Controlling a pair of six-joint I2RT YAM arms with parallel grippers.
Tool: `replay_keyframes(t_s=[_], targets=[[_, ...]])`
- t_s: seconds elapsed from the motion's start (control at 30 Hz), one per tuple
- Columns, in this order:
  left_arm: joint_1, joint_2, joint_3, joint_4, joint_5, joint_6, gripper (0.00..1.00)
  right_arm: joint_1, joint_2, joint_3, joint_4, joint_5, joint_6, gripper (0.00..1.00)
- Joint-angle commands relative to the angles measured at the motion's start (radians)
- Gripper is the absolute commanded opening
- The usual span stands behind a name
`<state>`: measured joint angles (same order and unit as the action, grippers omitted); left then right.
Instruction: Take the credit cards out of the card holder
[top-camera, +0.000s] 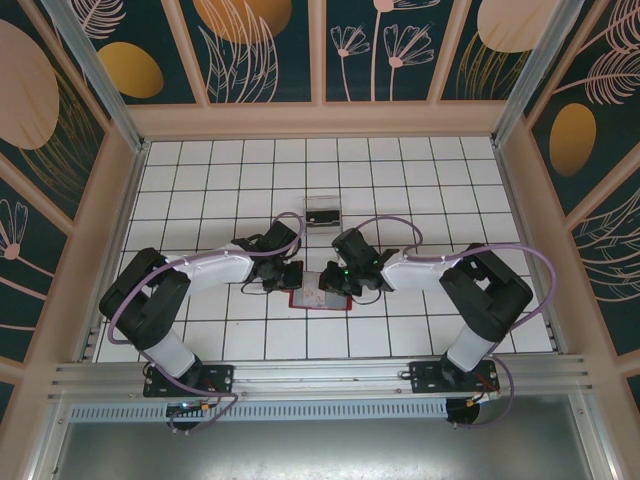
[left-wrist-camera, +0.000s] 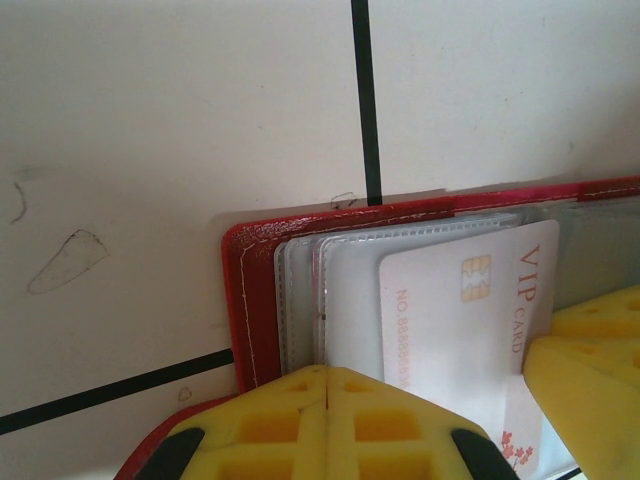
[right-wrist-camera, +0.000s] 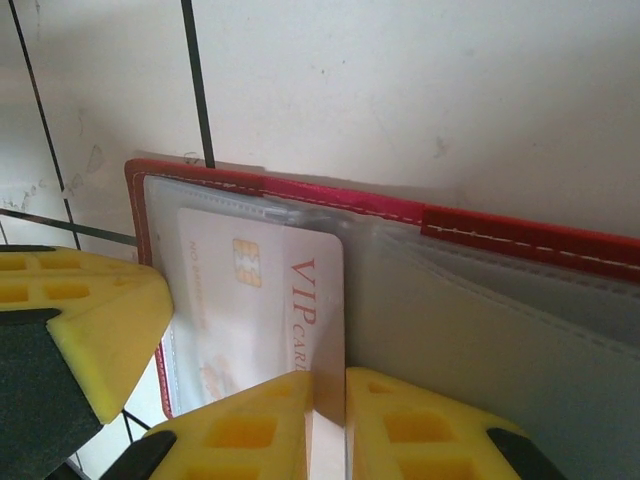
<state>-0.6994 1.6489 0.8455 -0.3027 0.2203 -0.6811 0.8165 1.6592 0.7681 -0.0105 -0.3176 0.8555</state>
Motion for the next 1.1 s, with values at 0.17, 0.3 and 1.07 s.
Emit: replay_keyframes(t_s=[0.17,0.3,1.07], targets=[[-0.003,0.058,-0.028,-0.065,-0.012,0.018,0.05,-0.021,0.004,-0.057,0.109,-0.075,0.049,0.17],[-0.002,0.057,-0.026,-0.067,-0.012,0.015,0.05,-0.025,0.0,-0.067,0.116,-0.075,0.055,0.16],[-0.003,0.033,-0.041,-0.081,-0.019,0.008,0.05,-0.061,-0.076,-0.132,0.11,-0.067,0.043,0.02]])
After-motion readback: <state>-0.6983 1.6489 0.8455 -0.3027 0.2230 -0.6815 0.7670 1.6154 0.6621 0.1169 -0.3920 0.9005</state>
